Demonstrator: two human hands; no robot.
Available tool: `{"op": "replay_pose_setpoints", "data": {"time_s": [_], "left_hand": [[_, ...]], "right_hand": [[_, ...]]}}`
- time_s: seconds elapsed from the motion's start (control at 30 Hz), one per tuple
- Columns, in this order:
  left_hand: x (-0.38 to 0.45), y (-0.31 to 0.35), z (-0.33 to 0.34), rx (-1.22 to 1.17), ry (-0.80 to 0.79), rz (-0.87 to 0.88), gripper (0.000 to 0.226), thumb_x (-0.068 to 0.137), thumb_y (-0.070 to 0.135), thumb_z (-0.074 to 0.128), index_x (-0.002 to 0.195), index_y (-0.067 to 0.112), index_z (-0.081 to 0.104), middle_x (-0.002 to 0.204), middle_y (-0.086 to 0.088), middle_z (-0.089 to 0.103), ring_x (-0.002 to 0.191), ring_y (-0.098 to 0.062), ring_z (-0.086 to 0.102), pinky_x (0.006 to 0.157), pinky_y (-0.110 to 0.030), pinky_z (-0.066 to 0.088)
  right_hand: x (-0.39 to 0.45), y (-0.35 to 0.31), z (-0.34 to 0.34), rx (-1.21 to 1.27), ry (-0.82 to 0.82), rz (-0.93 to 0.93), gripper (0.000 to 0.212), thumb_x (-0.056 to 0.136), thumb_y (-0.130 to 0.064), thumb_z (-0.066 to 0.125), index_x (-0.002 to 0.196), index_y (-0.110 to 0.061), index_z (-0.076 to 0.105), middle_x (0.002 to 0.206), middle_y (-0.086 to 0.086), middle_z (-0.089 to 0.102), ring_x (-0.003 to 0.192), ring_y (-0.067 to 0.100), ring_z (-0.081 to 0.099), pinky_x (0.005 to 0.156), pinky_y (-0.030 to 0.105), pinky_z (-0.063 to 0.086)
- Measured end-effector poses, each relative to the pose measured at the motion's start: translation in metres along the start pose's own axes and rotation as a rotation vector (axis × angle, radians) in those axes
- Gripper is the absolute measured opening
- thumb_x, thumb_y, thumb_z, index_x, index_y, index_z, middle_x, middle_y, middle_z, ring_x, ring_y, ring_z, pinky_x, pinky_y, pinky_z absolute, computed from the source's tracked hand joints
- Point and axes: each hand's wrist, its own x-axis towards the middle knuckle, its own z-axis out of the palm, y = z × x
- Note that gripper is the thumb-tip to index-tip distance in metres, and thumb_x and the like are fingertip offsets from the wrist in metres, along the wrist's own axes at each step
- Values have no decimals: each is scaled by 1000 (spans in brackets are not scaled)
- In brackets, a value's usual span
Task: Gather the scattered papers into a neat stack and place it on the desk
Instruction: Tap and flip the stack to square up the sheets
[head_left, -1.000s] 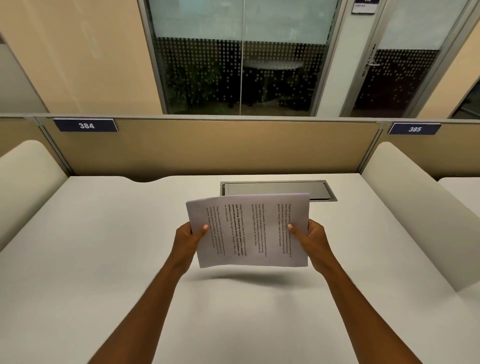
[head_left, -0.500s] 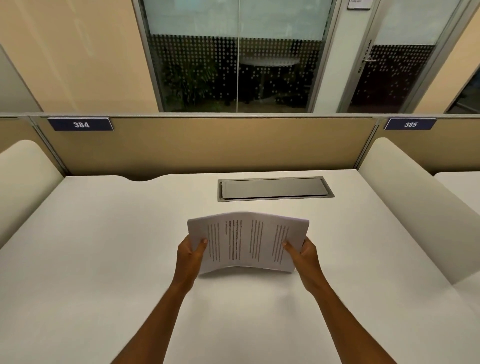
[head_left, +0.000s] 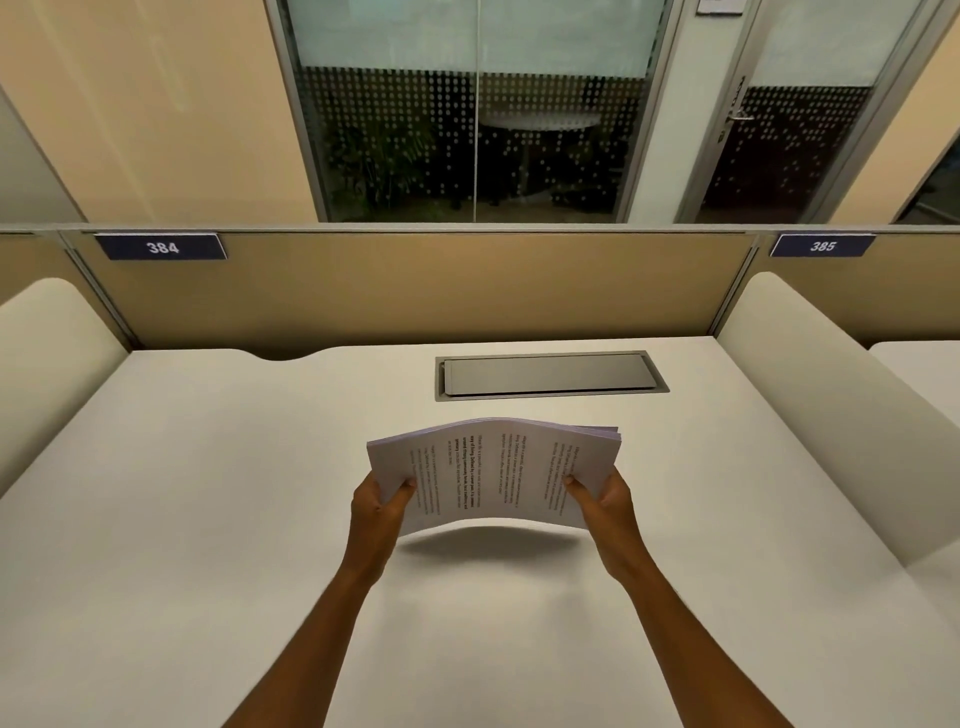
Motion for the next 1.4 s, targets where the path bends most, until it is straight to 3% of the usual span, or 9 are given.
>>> {"op": "replay_pose_setpoints", "data": {"time_s": [0.27,0.43,0.6,0.83,0.93,1.07,1.13,1.27,1.4], "left_hand": [[-11,-24,1,22,-22,-45,32,91,15,60,122,20,57,112,-4,67,104,-21,64,74,-22,58],[-3,-14,1,58,-53,-38,31,94,7,55,123,19,55,112,-4,66,101,-20,64,69,-19,58],[26,15,-8,147,-186,8,26,87,28,56,114,30,58,107,-1,69,97,-22,68,76,-32,59],[73,77,-19,339,-401,104,28,80,35,58,106,28,61,106,0,69,94,-17,68,77,-37,57],[88,102,-21,455,-474,167,41,77,42,60,111,21,63,110,-4,70,99,-20,68,82,-39,56],[101,135,-12,599,-553,225,24,88,19,57,111,20,62,110,-3,69,100,-19,66,82,-36,54],[106,149,-5,665,-569,270,23,90,11,56,111,17,62,108,-3,68,99,-18,66,81,-33,54],[110,171,9,799,-601,345,20,88,8,57,107,10,62,104,-7,68,98,-24,65,84,-43,55],[108,187,28,906,-644,385,16,88,6,55,104,6,60,105,-12,67,98,-29,63,84,-47,54]], "right_hand": [[-8,23,-1,10,-17,51,47,91,-9,63,134,-18,47,121,8,63,112,24,61,84,29,55],[-2,18,-2,-4,-5,63,46,91,-9,63,134,-19,48,120,7,62,110,25,60,90,39,55],[7,6,-8,-26,-12,52,37,90,-12,65,123,-21,53,114,7,65,103,25,64,83,39,57],[25,-18,-25,11,-95,27,30,83,-10,73,109,-19,61,108,11,70,102,30,67,89,49,57],[33,-26,-35,-49,-121,-6,27,82,-12,75,105,-11,61,103,18,68,101,37,65,90,51,56],[42,-35,-43,-212,-117,-40,32,77,-14,80,94,0,57,95,16,67,87,32,64,75,34,59],[46,-40,-43,-312,-124,-55,31,75,-13,81,91,-4,56,95,13,69,87,28,66,70,27,58],[53,-56,-36,-468,-169,-133,30,75,-16,81,94,-14,57,93,6,72,86,23,69,65,18,55],[52,-77,-19,-492,-210,-256,32,80,-24,77,106,-22,58,94,-1,70,84,15,68,68,18,53]]}}
